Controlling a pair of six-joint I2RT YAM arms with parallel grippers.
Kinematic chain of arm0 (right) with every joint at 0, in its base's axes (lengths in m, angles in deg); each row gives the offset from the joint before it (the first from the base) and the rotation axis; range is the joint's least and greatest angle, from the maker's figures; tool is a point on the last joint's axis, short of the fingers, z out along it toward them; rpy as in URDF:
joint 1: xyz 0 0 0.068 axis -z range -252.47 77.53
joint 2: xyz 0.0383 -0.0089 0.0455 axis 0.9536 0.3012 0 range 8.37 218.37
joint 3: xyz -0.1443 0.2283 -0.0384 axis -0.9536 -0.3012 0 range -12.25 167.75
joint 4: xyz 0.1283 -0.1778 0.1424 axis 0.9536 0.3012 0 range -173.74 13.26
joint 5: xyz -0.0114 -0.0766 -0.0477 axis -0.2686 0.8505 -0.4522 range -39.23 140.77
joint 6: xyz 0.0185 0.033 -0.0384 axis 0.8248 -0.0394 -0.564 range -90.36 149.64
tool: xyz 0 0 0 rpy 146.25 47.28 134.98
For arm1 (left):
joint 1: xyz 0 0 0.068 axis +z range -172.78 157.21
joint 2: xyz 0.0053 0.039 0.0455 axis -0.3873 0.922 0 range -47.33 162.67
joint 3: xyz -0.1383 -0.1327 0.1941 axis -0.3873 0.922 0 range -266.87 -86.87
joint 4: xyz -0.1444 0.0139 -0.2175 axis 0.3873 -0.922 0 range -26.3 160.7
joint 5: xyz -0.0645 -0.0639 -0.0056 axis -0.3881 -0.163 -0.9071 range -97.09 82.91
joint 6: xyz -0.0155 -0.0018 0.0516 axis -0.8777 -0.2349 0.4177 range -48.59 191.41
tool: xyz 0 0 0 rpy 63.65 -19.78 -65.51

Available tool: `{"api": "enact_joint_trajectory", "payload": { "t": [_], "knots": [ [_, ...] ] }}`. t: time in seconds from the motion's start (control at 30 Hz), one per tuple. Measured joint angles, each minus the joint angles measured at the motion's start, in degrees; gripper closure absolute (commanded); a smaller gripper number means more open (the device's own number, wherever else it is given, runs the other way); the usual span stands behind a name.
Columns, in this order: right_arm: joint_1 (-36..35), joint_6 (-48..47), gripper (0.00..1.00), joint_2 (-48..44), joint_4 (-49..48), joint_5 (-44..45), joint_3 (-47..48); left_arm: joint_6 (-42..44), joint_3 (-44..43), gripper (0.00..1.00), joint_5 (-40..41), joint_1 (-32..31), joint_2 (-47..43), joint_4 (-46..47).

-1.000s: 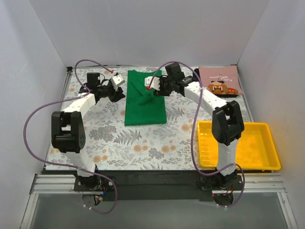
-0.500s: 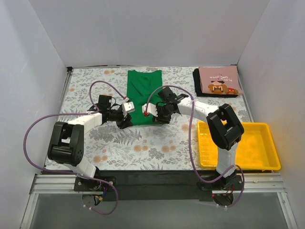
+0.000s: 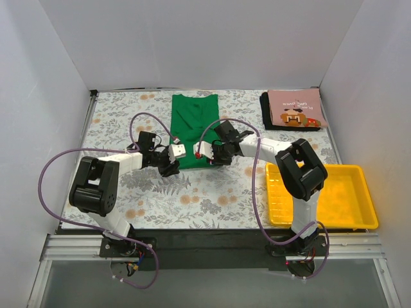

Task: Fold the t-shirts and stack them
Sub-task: Fold the tshirt

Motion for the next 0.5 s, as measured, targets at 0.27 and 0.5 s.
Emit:
{"api": "enact_joint_trajectory", "payload": {
  "t": [0.27, 0.5],
  "knots": [
    [0.02, 0.0, 0.99, 0.17, -1.25, 1.36, -0.15, 2.34, -2.05, 1.0, 2.25, -0.07, 0.9, -0.72],
    [1.81, 0.81, 0.99, -0.26, 1.44, 1.7, 3.74, 0.46, -10.73, 1.0, 2.93, -0.2, 0.94, -6.56]
  ]
}}
